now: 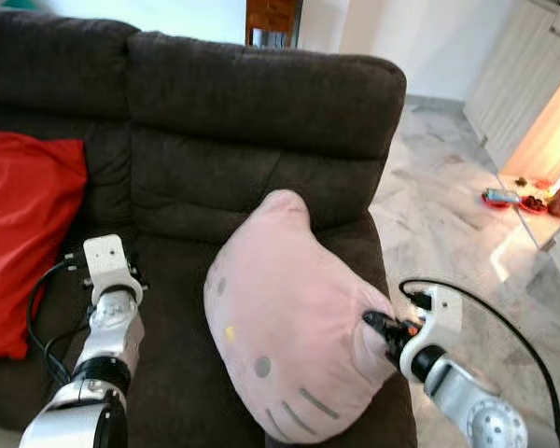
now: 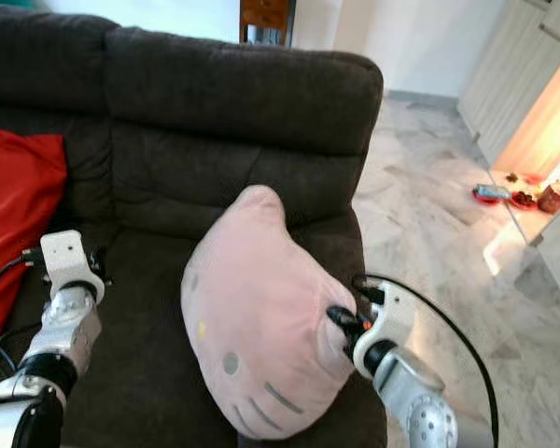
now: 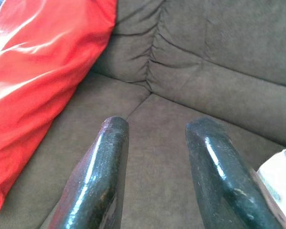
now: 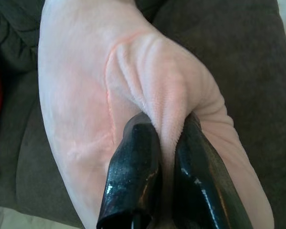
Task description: Move the pillow to the sofa from floor
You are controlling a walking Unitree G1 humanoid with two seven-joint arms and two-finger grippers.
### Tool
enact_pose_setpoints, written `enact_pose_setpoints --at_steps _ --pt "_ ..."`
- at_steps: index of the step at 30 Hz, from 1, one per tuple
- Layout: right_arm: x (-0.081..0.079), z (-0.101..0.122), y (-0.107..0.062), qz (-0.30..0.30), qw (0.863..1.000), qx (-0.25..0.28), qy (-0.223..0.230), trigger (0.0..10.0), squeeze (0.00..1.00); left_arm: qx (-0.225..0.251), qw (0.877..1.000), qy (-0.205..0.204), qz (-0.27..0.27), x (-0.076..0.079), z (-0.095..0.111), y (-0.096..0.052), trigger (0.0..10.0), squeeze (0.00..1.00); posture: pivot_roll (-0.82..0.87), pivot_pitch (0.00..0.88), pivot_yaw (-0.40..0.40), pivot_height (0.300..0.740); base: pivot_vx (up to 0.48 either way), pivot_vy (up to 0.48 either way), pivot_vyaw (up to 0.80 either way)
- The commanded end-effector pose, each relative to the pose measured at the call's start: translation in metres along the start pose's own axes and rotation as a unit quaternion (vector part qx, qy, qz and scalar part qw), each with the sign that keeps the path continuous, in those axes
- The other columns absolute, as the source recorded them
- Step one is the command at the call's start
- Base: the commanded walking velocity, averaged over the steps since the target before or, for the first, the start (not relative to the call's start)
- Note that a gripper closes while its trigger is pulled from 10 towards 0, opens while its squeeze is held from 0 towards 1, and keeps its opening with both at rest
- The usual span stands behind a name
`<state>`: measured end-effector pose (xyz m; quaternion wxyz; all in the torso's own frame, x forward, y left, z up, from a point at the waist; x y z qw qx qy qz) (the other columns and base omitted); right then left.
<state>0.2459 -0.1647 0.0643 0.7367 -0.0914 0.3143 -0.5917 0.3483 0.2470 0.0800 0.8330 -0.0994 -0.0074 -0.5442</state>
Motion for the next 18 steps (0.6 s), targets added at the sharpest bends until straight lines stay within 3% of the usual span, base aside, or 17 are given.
enact_pose_setpoints --at_steps 1,5,13,18 --pt "0.004 -0.028 0.006 -0.010 0.999 -0.049 0.015 10.0 0.00 -0.004 1.000 0.009 -0.006 0.002 -0.005 -0.003 10.0 0.00 0.02 0.000 -0.115 0.740 0.000 0.000 0.00" --pt "0.015 -0.053 0.018 -0.041 0.997 -0.060 0.036 10.0 0.00 -0.001 1.000 0.013 -0.006 0.001 -0.007 -0.004 10.0 0.00 0.03 0.000 -0.113 0.740 0.000 0.000 0.00" --pt "0.026 -0.060 0.024 -0.056 0.996 -0.026 0.057 10.0 0.00 0.012 0.999 0.025 -0.033 0.008 -0.012 -0.011 10.0 0.00 0.03 0.000 -0.107 0.740 0.000 0.000 0.00" --pt "0.036 -0.059 0.031 -0.078 0.995 0.022 0.056 10.0 0.00 0.048 0.995 0.038 -0.073 0.020 -0.013 -0.021 10.0 0.00 0.03 0.000 -0.105 0.740 0.000 0.000 0.00"
Point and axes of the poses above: a point about 5 cm out from each wrist's last joint towards the gripper, its own y axis pointing out of the wrist towards the gripper, its own z axis along the axis of the wrist's last joint, x = y × z, the point moved 1 cm from there along y, pointing out of the wrist towards the gripper, and after that the axes turned 11 degrees about -y, right-handed, at the moved point
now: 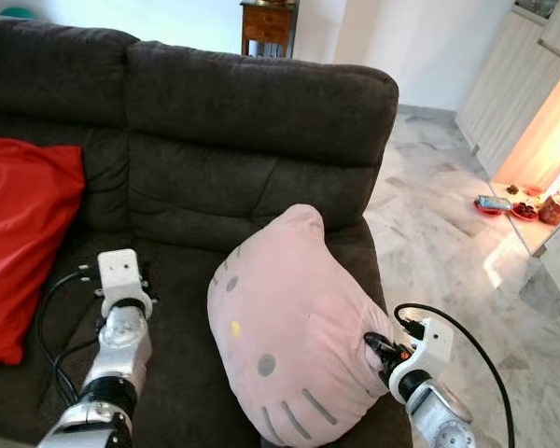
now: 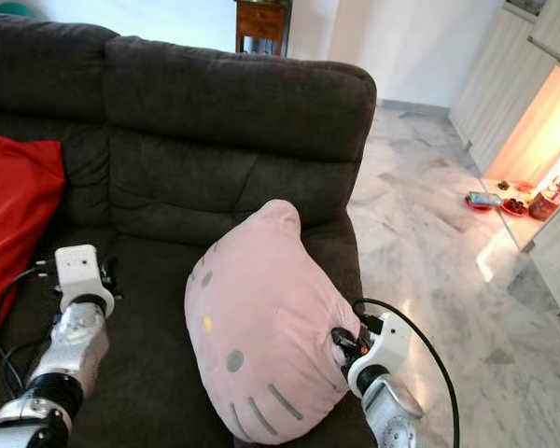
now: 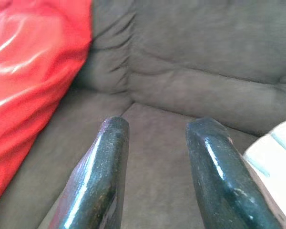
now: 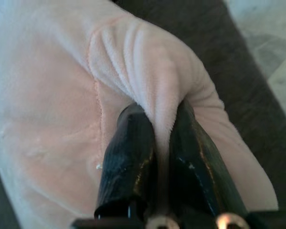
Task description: Move the pillow to the sofa from floor
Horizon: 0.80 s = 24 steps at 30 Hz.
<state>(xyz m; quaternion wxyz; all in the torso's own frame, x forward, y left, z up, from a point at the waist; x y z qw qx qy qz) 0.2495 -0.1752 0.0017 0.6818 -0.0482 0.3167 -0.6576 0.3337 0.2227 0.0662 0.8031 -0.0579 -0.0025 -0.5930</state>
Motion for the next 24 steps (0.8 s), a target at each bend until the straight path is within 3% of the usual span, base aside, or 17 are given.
enact_pose_setpoints --at_steps 1,13,14,15,16,17,20,24 --pt "0.005 -0.013 -0.001 -0.012 1.000 -0.017 0.008 10.0 0.00 0.025 0.999 0.011 -0.021 0.006 0.006 -0.001 10.0 0.00 0.04 0.000 -0.105 0.740 0.000 0.000 0.00" --pt "0.016 -0.013 0.001 -0.030 0.999 0.031 0.017 10.0 0.00 0.058 0.996 0.049 -0.049 0.001 -0.003 -0.029 10.0 0.00 0.04 0.000 -0.099 0.740 0.000 0.000 0.00" --pt "0.017 -0.013 0.002 -0.029 0.999 0.035 0.015 10.0 0.24 0.057 0.996 0.052 -0.048 -0.001 -0.005 -0.030 10.0 0.00 0.04 0.000 -0.096 0.740 0.000 0.000 0.00" --pt "0.017 -0.012 0.002 -0.030 0.999 0.040 0.010 10.0 0.73 0.056 0.996 0.053 -0.048 -0.001 -0.006 -0.031 10.0 0.00 0.04 0.000 -0.095 0.740 0.000 0.000 0.00" --pt "0.017 -0.012 0.002 -0.031 0.999 0.042 0.008 10.0 0.73 0.056 0.996 0.053 -0.048 -0.001 -0.006 -0.031 10.0 0.00 0.04 0.000 -0.095 0.740 0.000 0.000 0.00" --pt "0.018 -0.011 0.002 -0.033 0.998 0.048 0.004 10.0 0.91 0.057 0.996 0.057 -0.050 -0.001 -0.006 -0.032 10.0 0.00 0.04 0.000 -0.093 0.740 0.000 0.000 0.00" --pt "0.018 -0.009 0.003 -0.033 0.998 0.060 -0.008 10.0 0.90 0.058 0.995 0.060 -0.052 0.001 -0.006 -0.034 10.0 0.00 0.04 0.000 -0.092 0.740 0.000 0.000 0.00" --pt "0.012 -0.011 0.004 -0.019 0.996 0.058 -0.070 10.0 0.90 0.062 0.995 0.055 -0.058 0.009 -0.004 -0.034 10.0 0.00 0.04 0.000 -0.091 0.740 0.000 0.000 0.00"
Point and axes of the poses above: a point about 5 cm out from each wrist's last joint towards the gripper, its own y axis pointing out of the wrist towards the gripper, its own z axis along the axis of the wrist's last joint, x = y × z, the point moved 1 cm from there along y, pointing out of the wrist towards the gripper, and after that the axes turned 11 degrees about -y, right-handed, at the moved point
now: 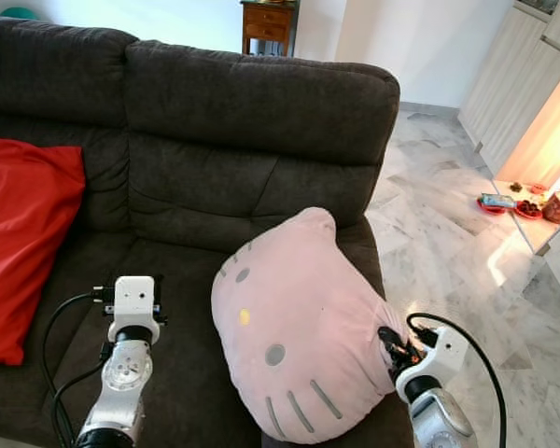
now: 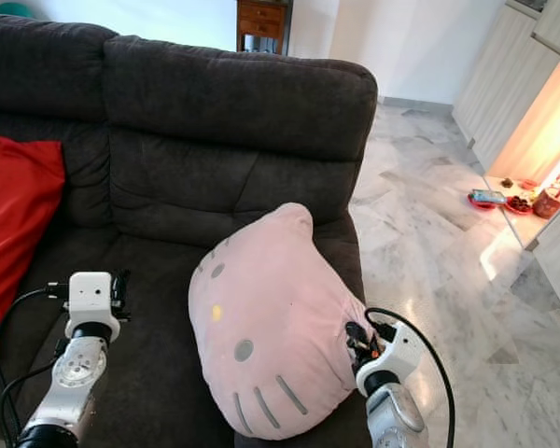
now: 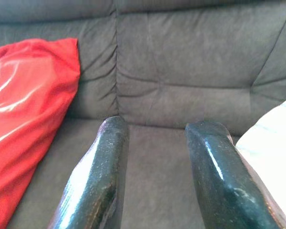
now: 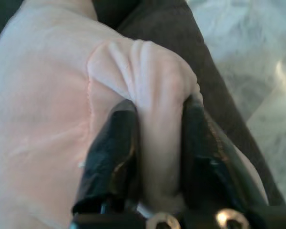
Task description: Move the pillow to the sofa from floor
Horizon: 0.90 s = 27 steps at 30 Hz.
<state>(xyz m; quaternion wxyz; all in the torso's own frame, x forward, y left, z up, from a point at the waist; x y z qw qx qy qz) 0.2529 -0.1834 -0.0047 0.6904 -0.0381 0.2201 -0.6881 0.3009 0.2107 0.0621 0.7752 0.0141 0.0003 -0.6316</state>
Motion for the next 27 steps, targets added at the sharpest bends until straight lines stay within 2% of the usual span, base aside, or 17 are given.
enact_pose_setpoints --at_steps 1,10,13,16,19,20,24,25,27 --pt "0.001 -0.010 -0.002 0.000 1.000 -0.022 -0.010 10.0 0.90 0.008 1.000 0.008 -0.010 0.008 0.004 0.001 10.0 0.00 0.04 0.000 -0.091 0.740 0.000 0.000 0.00" --pt "-0.001 -0.013 -0.002 0.001 1.000 -0.016 -0.017 10.0 0.88 0.005 1.000 0.009 -0.011 0.007 0.003 -0.001 10.0 0.00 0.04 0.000 -0.091 0.740 0.000 0.000 0.00" --pt "-0.002 -0.012 -0.003 0.005 1.000 -0.013 -0.015 10.0 0.93 0.005 1.000 0.010 -0.008 0.006 0.003 0.000 10.0 0.00 0.04 0.000 -0.091 0.740 0.000 0.000 0.00" --pt "-0.004 -0.008 -0.004 0.009 1.000 -0.003 -0.006 10.0 0.93 0.005 1.000 0.010 -0.008 0.006 0.003 0.000 10.0 0.00 0.04 0.000 -0.091 0.740 0.000 0.000 0.00" --pt "-0.003 -0.007 -0.004 0.010 1.000 -0.003 -0.013 10.0 0.93 0.005 1.000 0.010 -0.008 0.006 0.003 0.000 10.0 0.00 0.04 0.000 -0.092 0.740 0.000 0.000 0.00" --pt "-0.004 -0.004 -0.004 0.014 1.000 0.009 -0.022 10.0 1.00 0.005 1.000 0.009 -0.007 0.006 0.004 0.001 10.0 0.00 0.04 0.000 -0.095 0.740 0.000 0.000 0.00" --pt "-0.003 0.000 -0.004 0.010 0.999 0.023 -0.028 10.0 1.00 0.006 1.000 0.008 -0.006 0.007 0.004 0.001 10.0 0.00 0.04 0.000 -0.096 0.740 0.000 0.000 0.00" --pt "-0.001 0.001 -0.004 -0.001 0.999 0.028 -0.035 10.0 0.00 0.006 1.000 0.007 -0.006 0.007 0.004 0.001 10.0 0.00 0.05 0.000 -0.097 0.740 0.000 0.000 0.00" --pt "0.002 0.003 -0.005 -0.020 0.999 0.037 -0.026 10.0 0.00 0.006 1.000 0.007 -0.005 0.007 0.005 0.001 10.0 0.00 0.05 0.000 -0.097 0.740 0.000 0.000 0.00"
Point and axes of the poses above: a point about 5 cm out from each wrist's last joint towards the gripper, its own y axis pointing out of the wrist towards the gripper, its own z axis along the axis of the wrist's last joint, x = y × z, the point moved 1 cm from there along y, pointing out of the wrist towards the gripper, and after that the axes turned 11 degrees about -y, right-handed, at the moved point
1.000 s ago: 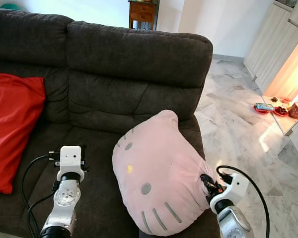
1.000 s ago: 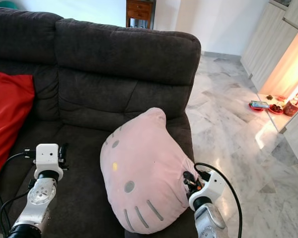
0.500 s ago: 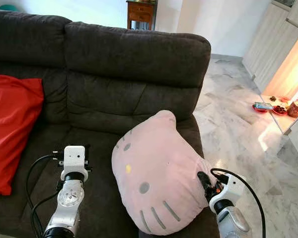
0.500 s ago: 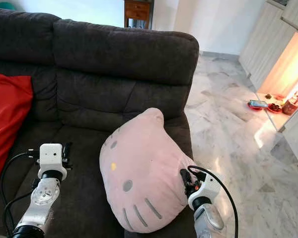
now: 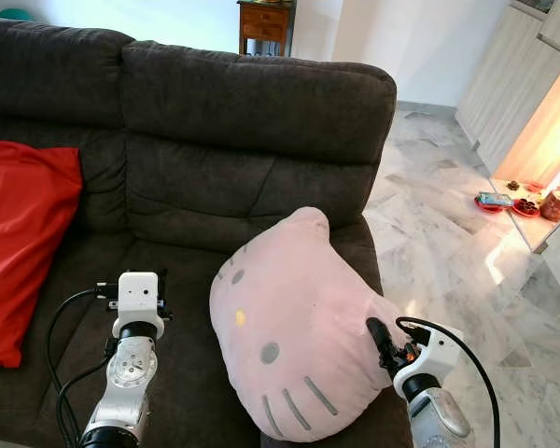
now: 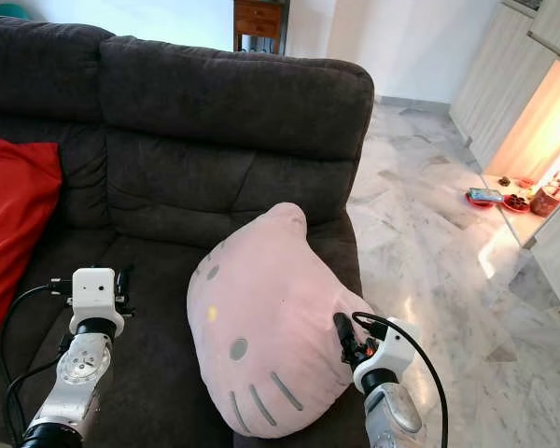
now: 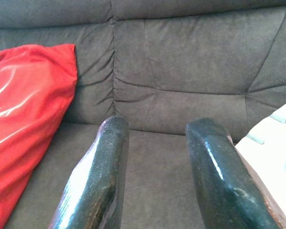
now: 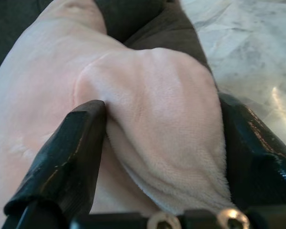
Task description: Move the pillow to the sofa from floor
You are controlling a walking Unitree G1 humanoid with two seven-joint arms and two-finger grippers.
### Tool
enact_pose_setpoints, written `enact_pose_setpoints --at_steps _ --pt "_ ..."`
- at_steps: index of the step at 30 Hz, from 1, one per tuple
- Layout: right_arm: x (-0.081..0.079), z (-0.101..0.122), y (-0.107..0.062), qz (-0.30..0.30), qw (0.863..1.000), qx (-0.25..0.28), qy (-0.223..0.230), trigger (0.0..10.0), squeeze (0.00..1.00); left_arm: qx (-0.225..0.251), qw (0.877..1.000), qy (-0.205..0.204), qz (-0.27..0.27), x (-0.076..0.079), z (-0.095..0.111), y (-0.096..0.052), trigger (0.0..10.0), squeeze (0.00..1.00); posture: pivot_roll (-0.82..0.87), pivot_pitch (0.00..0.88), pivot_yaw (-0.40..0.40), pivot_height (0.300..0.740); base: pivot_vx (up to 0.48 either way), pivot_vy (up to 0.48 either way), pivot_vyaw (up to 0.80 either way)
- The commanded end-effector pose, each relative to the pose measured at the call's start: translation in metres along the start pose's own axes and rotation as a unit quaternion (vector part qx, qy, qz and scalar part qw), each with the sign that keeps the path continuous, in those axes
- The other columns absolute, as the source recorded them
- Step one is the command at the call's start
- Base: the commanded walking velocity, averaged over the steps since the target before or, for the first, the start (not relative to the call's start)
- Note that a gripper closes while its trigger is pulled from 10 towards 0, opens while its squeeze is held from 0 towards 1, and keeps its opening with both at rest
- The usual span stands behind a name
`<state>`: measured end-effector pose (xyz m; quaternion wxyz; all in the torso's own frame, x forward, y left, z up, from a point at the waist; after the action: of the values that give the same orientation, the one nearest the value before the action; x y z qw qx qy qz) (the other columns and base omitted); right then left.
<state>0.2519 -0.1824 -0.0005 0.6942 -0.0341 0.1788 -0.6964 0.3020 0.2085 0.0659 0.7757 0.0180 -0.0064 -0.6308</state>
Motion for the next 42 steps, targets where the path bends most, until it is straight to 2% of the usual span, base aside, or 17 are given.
enact_pose_setpoints --at_steps 1,5,9,13,15,19,23,27,33,37,42 --pt "0.007 0.002 -0.002 -0.028 1.000 0.010 -0.001 10.0 0.00 -0.002 1.000 0.009 -0.006 0.005 0.001 0.001 10.0 0.00 0.05 0.000 -0.097 0.740 0.000 0.000 0.00" --pt "0.015 0.011 -0.001 -0.052 0.998 0.032 0.005 10.0 0.00 -0.002 1.000 0.008 -0.005 0.004 0.001 0.001 10.0 0.00 0.05 0.000 -0.096 0.740 0.000 0.000 0.00" --pt "0.031 0.021 0.001 -0.103 0.993 0.049 -0.014 10.0 0.00 -0.001 1.000 0.007 -0.006 0.005 0.002 0.001 10.0 0.00 0.05 0.000 -0.093 0.740 0.000 0.000 0.00" --pt "0.035 0.023 0.001 -0.116 0.992 0.054 -0.013 10.0 0.00 0.000 1.000 0.006 -0.006 0.005 0.002 0.001 10.0 0.00 0.05 0.000 -0.092 0.740 0.000 0.000 0.00" --pt "0.042 0.026 0.001 -0.142 0.988 0.057 -0.020 10.0 0.00 0.000 1.000 0.006 -0.005 0.005 0.002 0.002 10.0 0.00 0.05 0.000 -0.089 0.740 0.000 0.000 0.00" --pt "0.043 0.025 0.002 -0.145 0.987 0.056 -0.031 10.0 0.00 0.000 1.000 0.006 -0.006 0.005 0.002 0.002 10.0 0.00 0.05 0.000 -0.087 0.740 0.000 0.000 0.00" --pt "0.049 0.015 0.005 -0.162 0.986 0.027 -0.042 10.0 0.00 -0.005 1.000 0.005 -0.016 0.006 0.001 0.001 10.0 0.00 0.05 0.000 -0.085 0.740 0.000 0.000 0.00" --pt "0.057 0.003 0.004 -0.179 0.981 -0.008 -0.077 10.0 0.00 -0.015 0.999 0.005 -0.032 0.008 -0.004 -0.001 10.0 0.00 0.06 0.000 -0.086 0.740 0.000 0.000 0.00" --pt "0.069 0.000 -0.002 -0.214 0.973 -0.011 -0.081 10.0 0.00 -0.024 0.999 0.002 -0.040 0.010 -0.007 -0.004 10.0 0.00 0.06 0.000 -0.089 0.740 0.000 0.000 0.00" --pt "0.067 0.005 0.000 -0.203 0.977 0.014 -0.068 10.0 0.00 -0.025 0.999 0.001 -0.045 0.012 -0.007 -0.005 10.0 0.00 0.06 0.000 -0.086 0.740 0.000 0.000 0.00" --pt "0.058 0.025 0.008 -0.182 0.980 0.067 -0.040 10.0 0.00 -0.024 0.999 0.000 -0.048 0.013 -0.007 -0.004 10.0 0.00 0.06 0.000 -0.086 0.740 0.000 0.000 0.00"
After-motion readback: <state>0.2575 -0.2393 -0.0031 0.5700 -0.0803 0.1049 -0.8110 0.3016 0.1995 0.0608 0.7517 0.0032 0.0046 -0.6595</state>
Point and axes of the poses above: a point about 5 cm out from each wrist's last joint towards the gripper, its own y axis pointing out of the wrist towards the gripper, its own z axis along the axis of the wrist's last joint, x = y × z, the point moved 1 cm from there along y, pointing out of the wrist towards the gripper, and after that the axes turned 11 degrees about -y, right-handed, at the moved point
